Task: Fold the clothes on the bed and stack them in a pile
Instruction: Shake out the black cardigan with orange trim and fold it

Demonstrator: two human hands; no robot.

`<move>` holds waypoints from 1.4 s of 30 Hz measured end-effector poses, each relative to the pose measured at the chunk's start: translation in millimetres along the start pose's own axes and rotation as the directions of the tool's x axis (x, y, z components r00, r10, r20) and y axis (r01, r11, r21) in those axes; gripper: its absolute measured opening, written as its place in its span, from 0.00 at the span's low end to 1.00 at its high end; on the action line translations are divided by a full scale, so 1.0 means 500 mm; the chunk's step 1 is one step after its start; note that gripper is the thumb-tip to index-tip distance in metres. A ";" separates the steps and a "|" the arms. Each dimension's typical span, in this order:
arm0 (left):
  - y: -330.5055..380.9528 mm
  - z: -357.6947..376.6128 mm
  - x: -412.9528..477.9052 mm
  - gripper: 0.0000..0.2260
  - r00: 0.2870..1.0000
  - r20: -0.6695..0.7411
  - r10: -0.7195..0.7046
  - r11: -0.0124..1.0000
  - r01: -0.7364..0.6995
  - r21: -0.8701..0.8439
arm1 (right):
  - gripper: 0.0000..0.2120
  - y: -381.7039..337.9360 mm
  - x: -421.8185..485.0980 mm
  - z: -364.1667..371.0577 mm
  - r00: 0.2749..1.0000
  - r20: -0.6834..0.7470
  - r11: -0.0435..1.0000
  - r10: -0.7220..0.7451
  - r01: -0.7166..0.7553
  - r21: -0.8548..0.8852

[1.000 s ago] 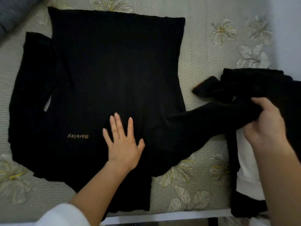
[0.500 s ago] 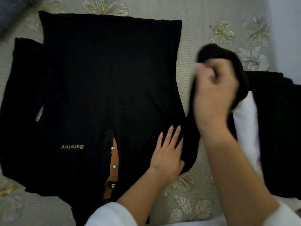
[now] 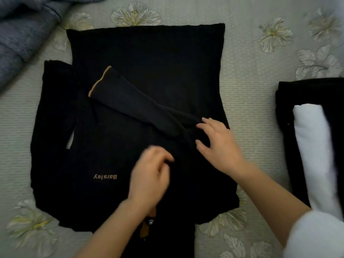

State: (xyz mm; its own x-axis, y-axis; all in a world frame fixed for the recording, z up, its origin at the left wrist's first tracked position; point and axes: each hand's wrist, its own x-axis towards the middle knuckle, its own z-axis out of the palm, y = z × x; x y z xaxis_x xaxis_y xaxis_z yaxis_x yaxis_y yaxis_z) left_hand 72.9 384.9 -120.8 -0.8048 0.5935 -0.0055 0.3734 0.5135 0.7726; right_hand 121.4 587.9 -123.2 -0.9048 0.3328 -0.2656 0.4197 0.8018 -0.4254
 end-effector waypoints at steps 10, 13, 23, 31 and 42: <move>-0.104 -0.116 0.330 0.19 0.808 -0.390 -0.442 0.839 0.526 0.138 | 0.38 0.005 0.012 0.011 0.993 0.120 0.997 0.019 -0.009 -0.081; -0.101 -0.093 0.385 0.33 0.765 -0.187 -0.617 0.711 0.643 0.284 | 0.33 0.003 0.006 0.025 0.983 0.183 0.985 0.010 0.021 -0.169; -0.097 -0.169 0.372 0.07 0.705 -0.136 -0.696 0.603 0.470 -0.645 | 0.33 0.011 -0.001 0.034 0.986 0.162 0.997 0.030 -0.019 -0.068; -0.151 -0.195 0.299 0.16 0.589 0.158 -0.792 0.021 0.285 -0.958 | 0.29 0.005 0.016 0.013 0.995 -0.046 0.985 0.086 -0.078 0.152; -0.147 -0.229 0.312 0.32 0.880 0.049 -0.473 0.826 0.462 -0.323 | 0.11 0.022 0.076 0.014 0.974 -0.070 0.967 0.218 -0.205 0.155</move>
State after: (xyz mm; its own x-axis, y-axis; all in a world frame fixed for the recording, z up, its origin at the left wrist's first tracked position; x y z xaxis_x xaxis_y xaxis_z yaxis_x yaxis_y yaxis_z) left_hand -133.2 368.9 -105.7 -0.8618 0.3099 -0.4016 -0.2124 0.4985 0.8404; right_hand 92.4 605.8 -144.1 -0.7946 0.5333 -0.2902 0.6021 0.6301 -0.4905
